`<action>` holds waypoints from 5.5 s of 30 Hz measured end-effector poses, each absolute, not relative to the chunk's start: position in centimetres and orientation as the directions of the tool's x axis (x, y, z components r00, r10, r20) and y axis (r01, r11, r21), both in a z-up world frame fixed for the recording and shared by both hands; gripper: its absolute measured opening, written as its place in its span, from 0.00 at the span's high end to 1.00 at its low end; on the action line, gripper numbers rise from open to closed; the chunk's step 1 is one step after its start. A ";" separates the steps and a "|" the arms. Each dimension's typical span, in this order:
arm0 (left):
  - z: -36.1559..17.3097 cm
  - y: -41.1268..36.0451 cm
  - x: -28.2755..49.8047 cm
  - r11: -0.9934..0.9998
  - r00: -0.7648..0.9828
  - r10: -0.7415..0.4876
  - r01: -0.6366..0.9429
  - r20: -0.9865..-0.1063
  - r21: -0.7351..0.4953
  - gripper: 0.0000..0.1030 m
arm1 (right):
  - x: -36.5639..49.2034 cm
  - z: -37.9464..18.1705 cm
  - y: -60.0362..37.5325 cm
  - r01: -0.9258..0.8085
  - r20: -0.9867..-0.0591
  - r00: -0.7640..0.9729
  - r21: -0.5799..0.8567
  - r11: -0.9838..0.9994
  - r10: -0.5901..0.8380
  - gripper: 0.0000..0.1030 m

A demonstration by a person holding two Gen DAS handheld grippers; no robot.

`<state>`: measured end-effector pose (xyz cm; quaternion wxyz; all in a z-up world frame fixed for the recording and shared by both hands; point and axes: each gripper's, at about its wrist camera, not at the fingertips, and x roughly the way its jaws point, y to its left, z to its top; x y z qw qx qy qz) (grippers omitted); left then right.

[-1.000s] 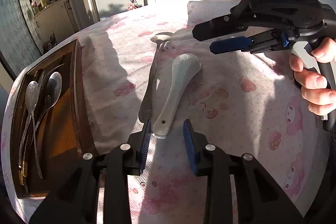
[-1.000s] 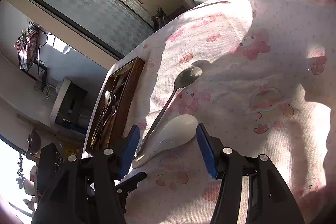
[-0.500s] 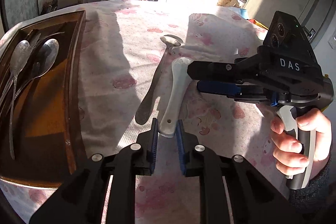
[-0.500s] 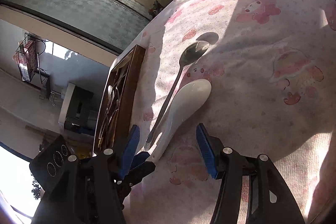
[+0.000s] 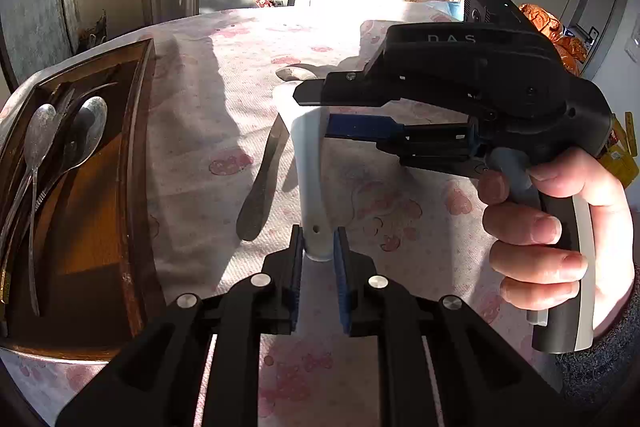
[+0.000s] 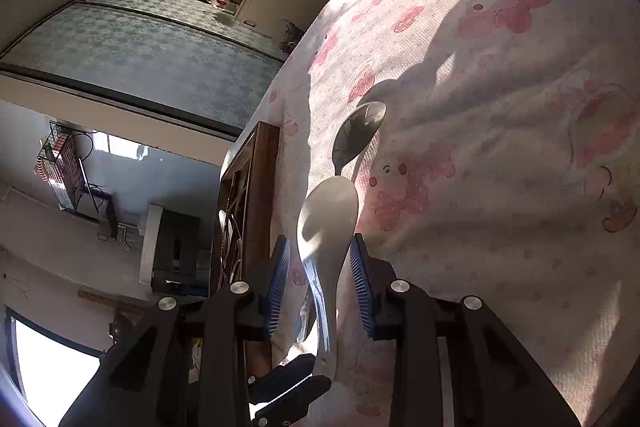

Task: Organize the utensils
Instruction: 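Close the left gripper on the soup spoon handle and lift it, then carry the white soup spoon into the wooden tray and open the left gripper, then move the left gripper to the metal spoon handle and grasp it, then carry the metal spoon into the wooden tray and open the left gripper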

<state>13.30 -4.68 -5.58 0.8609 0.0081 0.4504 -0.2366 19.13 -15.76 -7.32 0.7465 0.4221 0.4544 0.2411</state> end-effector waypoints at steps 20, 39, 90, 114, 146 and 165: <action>-4.8 -5.1 12.5 0.879 0.509 -0.410 0.441 -0.757 -0.181 0.47 | 18.4 -5.8 -13.5 -0.101 -0.470 0.488 0.807 0.582 0.736 0.97; -3.1 -4.8 12.7 0.902 0.595 -0.340 0.426 -0.729 -0.073 0.88 | 16.4 -2.1 -13.5 -0.163 -0.442 0.529 0.785 0.598 0.724 0.97; 0.8 4.2 11.8 0.957 0.697 -0.209 0.291 -0.686 0.004 0.30 | 18.2 -3.2 -17.2 -0.058 -0.556 0.543 0.723 0.688 0.630 0.46; -5.8 -6.9 21.6 0.958 0.571 -0.210 0.281 -0.794 -0.052 0.89 | 23.7 -6.4 -16.7 -0.023 -0.537 0.484 0.782 0.623 0.691 0.47; -5.3 -6.9 19.2 0.930 0.541 -0.313 0.341 -0.780 -0.136 0.92 | 23.2 -3.2 -17.3 -0.095 -0.387 0.569 0.846 0.525 0.726 0.99; -0.2 2.1 14.3 0.951 0.629 -0.275 0.290 -0.727 -0.108 0.92 | 22.5 0.9 -8.5 -0.186 -0.417 0.508 0.802 0.568 0.754 0.97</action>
